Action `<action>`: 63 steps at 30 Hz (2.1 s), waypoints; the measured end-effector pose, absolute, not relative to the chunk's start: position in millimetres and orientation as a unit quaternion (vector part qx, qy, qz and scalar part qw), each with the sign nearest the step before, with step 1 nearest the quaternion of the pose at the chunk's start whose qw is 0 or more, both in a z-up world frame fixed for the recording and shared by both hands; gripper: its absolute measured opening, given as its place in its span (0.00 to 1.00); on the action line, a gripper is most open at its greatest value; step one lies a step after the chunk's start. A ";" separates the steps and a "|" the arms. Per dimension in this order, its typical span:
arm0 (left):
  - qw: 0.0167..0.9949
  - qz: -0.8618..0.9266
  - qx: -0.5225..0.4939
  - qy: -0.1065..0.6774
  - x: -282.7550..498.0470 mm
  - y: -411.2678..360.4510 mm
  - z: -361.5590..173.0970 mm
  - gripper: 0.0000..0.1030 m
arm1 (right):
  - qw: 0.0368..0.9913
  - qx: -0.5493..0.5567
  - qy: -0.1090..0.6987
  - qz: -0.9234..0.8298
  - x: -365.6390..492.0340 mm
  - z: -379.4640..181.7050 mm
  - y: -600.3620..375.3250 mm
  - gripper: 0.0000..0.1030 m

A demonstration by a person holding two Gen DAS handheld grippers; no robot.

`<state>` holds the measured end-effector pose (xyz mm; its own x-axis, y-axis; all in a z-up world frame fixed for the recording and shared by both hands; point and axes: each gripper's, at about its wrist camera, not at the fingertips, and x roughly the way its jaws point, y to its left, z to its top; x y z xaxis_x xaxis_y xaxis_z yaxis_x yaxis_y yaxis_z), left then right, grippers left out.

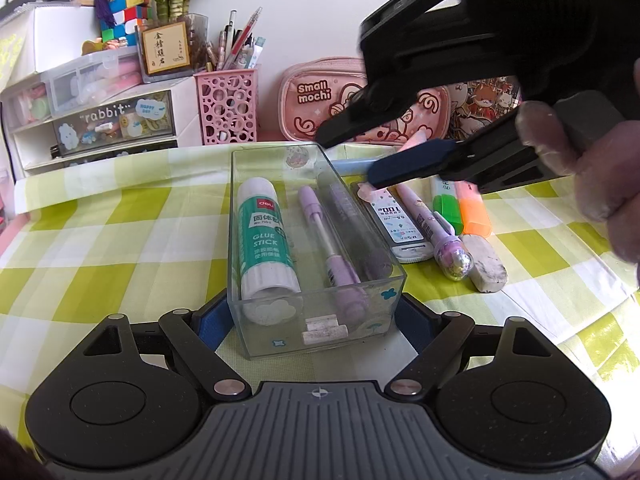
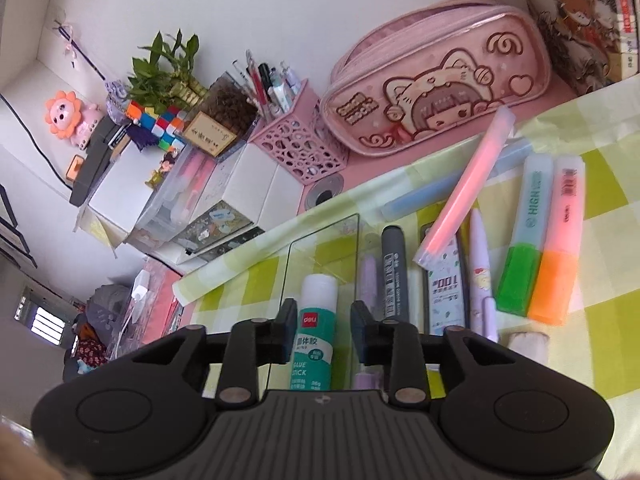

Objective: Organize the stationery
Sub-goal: 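Release the purple pen and move the right gripper to the pink highlighter, then grasp the pink highlighter with the right gripper and lift it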

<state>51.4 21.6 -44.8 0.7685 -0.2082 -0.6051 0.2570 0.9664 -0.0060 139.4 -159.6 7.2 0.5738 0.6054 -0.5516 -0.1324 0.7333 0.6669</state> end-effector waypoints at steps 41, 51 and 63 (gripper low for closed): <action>0.940 -0.124 0.039 0.317 51.5 21.6 -44.9 0.80 | 0.849 0.317 0.402 0.130 183.7 -23.9 -204.5 0.42; 0.939 -0.124 0.039 0.317 51.4 21.5 -44.9 0.80 | 0.855 0.313 0.398 0.112 202.5 -36.0 -194.1 0.42; 0.940 -0.123 0.039 0.317 51.2 21.3 -44.9 0.81 | 0.859 0.310 0.395 0.098 206.7 -36.4 -192.4 0.37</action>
